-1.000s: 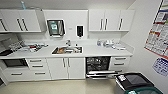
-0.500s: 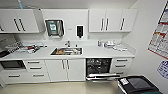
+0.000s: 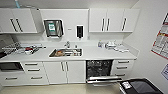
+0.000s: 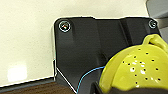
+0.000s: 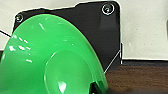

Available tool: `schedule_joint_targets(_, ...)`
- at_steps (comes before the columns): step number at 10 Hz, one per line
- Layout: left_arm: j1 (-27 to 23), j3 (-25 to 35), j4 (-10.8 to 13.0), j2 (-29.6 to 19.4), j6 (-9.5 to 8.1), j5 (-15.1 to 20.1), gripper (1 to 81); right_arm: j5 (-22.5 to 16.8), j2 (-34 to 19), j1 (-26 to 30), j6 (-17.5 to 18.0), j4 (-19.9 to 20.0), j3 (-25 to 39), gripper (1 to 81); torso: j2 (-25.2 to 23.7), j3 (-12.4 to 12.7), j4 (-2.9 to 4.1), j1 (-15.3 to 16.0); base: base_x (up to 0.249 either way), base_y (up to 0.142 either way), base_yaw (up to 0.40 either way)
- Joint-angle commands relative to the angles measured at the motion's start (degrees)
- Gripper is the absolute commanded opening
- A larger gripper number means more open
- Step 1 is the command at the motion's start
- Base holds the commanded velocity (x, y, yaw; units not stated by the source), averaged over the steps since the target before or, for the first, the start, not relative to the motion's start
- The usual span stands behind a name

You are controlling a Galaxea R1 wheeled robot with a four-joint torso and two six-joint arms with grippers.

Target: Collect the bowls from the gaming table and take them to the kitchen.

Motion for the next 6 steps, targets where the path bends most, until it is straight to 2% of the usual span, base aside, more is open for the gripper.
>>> schedule_joint_targets(1, -2.14, 0.02, -0.13, -0.52, 0.12, 2.37, 1.0, -2.66, -0.78, 1.49, 0.03, -0.32, -0.12, 1.0, 0.00, 0.00, 0.00, 0.03, 0.113, 0.000, 0.000)
schedule_joint_targets(6, -2.22, -0.06, -0.22, -0.52, 0.12, 2.37, 1.0, -2.66, -0.69, 1.58, 0.03, -0.32, -0.12, 1.0, 0.00, 0.00, 0.00, 0.03, 0.106, 0.000, 0.000)
